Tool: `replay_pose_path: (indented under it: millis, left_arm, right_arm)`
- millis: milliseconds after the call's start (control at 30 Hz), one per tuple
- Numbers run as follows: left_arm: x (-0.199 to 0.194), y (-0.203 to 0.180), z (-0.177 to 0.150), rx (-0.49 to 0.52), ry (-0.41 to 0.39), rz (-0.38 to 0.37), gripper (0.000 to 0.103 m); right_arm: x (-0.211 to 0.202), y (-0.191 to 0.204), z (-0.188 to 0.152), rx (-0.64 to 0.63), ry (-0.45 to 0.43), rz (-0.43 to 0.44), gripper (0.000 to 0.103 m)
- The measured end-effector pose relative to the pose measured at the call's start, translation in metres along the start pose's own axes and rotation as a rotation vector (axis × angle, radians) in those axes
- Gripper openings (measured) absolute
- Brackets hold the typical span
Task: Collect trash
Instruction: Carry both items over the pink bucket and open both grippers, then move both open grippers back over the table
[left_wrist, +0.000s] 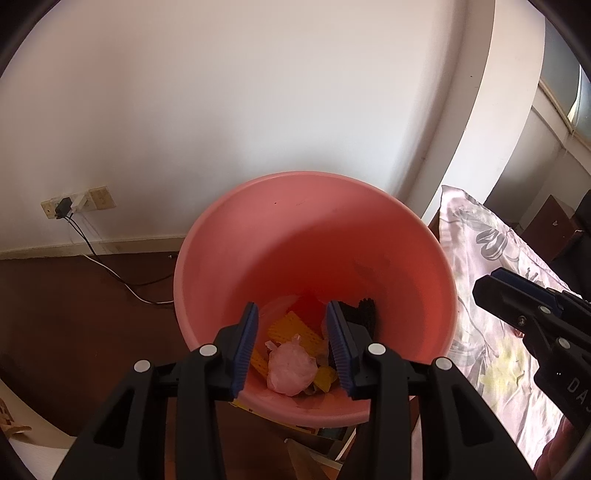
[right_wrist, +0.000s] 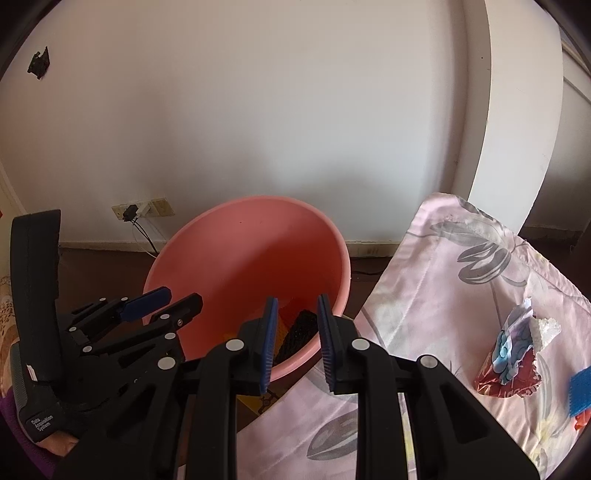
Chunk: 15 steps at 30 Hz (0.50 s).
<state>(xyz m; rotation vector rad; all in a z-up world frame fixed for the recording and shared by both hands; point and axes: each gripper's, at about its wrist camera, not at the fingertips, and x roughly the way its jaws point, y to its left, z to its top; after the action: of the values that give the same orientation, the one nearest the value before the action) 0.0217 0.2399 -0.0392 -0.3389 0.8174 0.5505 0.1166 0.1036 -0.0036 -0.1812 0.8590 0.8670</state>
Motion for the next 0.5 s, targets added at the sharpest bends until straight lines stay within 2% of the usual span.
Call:
replay_pose_path:
  millis: [500]
  left_arm:
    - [-0.014, -0.028, -0.003, 0.057, -0.017, -0.028, 0.037]
  right_arm:
    - [-0.033, -0.032, -0.018, 0.097, -0.013, -0.016, 0.022]
